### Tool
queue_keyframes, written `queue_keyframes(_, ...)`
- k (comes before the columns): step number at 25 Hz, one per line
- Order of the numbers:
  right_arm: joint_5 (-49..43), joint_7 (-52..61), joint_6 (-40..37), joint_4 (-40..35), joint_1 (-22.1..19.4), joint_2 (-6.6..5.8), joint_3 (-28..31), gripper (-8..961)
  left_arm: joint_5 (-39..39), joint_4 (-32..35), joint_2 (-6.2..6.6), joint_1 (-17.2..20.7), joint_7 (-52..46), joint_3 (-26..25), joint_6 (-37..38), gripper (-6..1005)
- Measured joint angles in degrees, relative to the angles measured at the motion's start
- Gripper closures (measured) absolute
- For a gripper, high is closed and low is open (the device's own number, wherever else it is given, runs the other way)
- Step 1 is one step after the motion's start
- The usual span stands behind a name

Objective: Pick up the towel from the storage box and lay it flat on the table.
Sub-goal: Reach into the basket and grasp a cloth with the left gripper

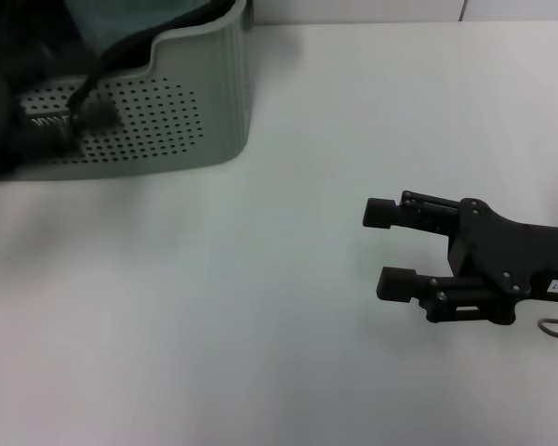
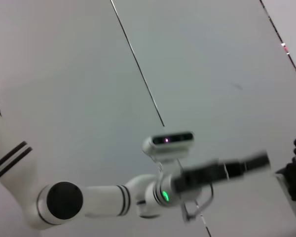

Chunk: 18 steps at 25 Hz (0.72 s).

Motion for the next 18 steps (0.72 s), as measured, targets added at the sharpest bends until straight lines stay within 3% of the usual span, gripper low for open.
queue_keyframes(3,0.1,0.0,-0.3,0.1,-0.5,-0.02,0.1,120,0.2,11.0,-3.24,0.4,-6.2,-3.8,-4.8,172)
queue_keyframes(6,0.3,0.0,-1.2,0.2,-0.6,0.22,0.4,120,3.4,21.1,-5.11,0.9,-9.0,-2.0,-12.4,176)
queue_keyframes(14,0.9,-0.1,-1.2,2.1,-2.0,0.51,2.1,120,5.3,24.0,-4.82,0.1,-10.3,3.6,-26.9,187)
queue_keyframes(18,0.9,-0.2,-1.1,3.0,-2.4,0.52,2.8,120,6.3,23.8,-4.87,0.2,-10.5,9.8,-34.2,192)
